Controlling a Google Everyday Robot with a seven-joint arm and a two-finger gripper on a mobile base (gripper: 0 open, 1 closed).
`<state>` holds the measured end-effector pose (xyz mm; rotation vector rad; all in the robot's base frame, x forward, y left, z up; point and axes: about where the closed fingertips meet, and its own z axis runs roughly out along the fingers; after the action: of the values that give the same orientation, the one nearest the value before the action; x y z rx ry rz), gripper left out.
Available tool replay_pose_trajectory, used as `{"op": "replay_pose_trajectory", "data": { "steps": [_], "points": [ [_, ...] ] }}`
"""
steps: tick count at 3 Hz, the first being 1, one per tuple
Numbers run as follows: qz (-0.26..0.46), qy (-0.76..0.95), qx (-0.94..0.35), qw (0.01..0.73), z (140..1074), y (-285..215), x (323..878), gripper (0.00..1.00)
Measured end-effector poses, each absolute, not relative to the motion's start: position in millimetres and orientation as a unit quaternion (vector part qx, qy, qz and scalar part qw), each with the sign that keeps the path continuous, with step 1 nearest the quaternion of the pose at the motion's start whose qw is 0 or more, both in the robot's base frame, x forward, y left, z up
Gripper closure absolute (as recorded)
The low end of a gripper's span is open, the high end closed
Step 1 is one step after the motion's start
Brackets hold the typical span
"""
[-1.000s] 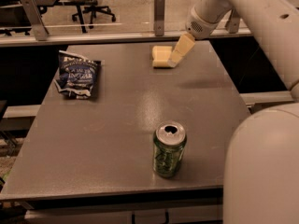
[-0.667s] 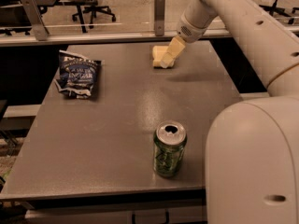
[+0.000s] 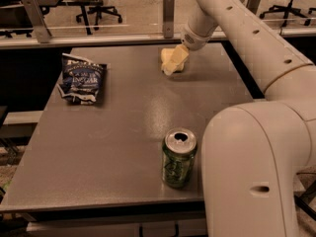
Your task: Pick sponge
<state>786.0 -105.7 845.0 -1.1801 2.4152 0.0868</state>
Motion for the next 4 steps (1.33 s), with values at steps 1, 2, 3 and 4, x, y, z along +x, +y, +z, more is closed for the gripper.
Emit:
{"op": "replay_pose_trajectory", "data": {
  "steps": [1,2,3,4],
  "points": [
    [0.038,0.877,-0.425,0.22,836.9,-102.3,789.5,0.09],
    [0.048,0.88,-0.42,0.217,833.1,-100.2,789.1,0.29],
    [0.06,0.878,-0.419,0.222,837.8,-97.5,786.4,0.52],
    [0.067,0.871,-0.426,0.236,852.6,-92.1,780.9,0.74]
  ]
}}
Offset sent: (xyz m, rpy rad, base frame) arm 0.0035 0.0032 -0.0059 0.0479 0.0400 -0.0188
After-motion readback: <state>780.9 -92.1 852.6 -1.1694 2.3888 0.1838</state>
